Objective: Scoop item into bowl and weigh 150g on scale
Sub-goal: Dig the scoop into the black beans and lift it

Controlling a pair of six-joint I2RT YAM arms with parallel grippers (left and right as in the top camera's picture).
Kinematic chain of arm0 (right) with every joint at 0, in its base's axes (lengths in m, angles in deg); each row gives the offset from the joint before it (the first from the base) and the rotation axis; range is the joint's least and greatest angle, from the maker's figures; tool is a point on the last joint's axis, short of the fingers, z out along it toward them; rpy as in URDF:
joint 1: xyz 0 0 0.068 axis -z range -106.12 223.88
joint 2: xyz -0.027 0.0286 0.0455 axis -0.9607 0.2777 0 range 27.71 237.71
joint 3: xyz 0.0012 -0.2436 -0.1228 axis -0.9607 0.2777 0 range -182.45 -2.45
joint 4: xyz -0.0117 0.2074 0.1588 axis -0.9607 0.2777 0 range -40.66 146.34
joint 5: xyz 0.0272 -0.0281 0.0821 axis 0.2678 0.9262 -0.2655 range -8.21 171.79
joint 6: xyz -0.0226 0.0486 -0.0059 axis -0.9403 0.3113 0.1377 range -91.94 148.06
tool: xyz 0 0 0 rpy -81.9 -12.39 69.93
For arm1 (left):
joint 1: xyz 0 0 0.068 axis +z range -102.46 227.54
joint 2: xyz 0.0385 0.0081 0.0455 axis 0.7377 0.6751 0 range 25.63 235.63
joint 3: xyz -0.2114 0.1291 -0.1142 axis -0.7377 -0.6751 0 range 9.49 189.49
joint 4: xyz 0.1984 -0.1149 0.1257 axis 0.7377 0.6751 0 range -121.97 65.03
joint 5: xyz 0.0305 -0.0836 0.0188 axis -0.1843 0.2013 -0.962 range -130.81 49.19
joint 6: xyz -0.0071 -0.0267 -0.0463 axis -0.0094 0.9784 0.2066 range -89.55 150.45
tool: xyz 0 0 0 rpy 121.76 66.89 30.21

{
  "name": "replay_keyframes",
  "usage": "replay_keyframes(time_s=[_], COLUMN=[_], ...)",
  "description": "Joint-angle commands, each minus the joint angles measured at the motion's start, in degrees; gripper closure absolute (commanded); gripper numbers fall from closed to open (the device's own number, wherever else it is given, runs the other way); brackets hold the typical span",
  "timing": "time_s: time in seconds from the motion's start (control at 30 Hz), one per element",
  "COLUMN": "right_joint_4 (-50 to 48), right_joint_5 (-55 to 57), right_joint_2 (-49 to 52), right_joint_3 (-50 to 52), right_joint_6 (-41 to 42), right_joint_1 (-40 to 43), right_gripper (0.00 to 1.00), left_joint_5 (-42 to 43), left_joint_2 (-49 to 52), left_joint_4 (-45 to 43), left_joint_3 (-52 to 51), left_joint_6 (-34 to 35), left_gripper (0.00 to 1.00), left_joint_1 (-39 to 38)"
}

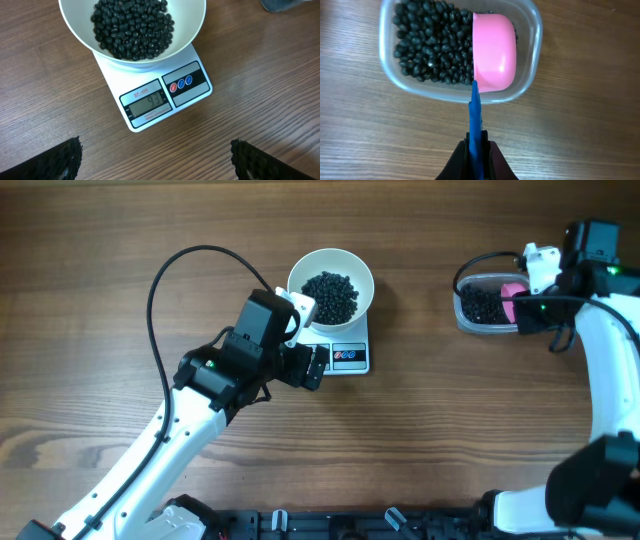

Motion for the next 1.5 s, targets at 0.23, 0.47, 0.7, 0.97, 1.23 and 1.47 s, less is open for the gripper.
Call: replay_keyframes(time_s=[0.23,0.47,0.7,0.97,1.23,1.47], right_joint_4=[-4.63,2.54,1.33,1.49,4.39,3.54], right_joint_5=[-12.79,-15.85,-16.81,-26.43,-28.92,-33.03], right_joint_2=[6.60,6.45,5.70,5.70,5.73,5.73], right_joint_3=[-0.09,-0.11,-0.22,-0.20,0.00,0.00], right_joint_6=[0.57,-3.89,-3.89,-7.30,-7.28,-3.69], right_joint_1=[0.09,0.09,0.31,3.30,5.18,8.11], right_gripper=[0.96,0.96,0.96,0.96,0.96,0.96], left_joint_5=[-0.35,-0.35,-0.35,-0.35,-0.35,-0.35], left_joint_2=[0.20,0.20,0.20,0.20,0.20,0.20], left_joint_4=[-0.13,-0.13,-0.13,-0.13,-0.13,-0.13], left_joint_3=[-0.37,-0.37,-0.37,-0.37,-0.37,-0.37], left_joint_6=[0.57,0.57,0.57,0.57,0.57,0.57], left_gripper=[0.00,0.00,0.00,0.00,0.00,0.00], left_joint_1=[-0.11,-0.11,-0.11,-0.11,-0.11,-0.11])
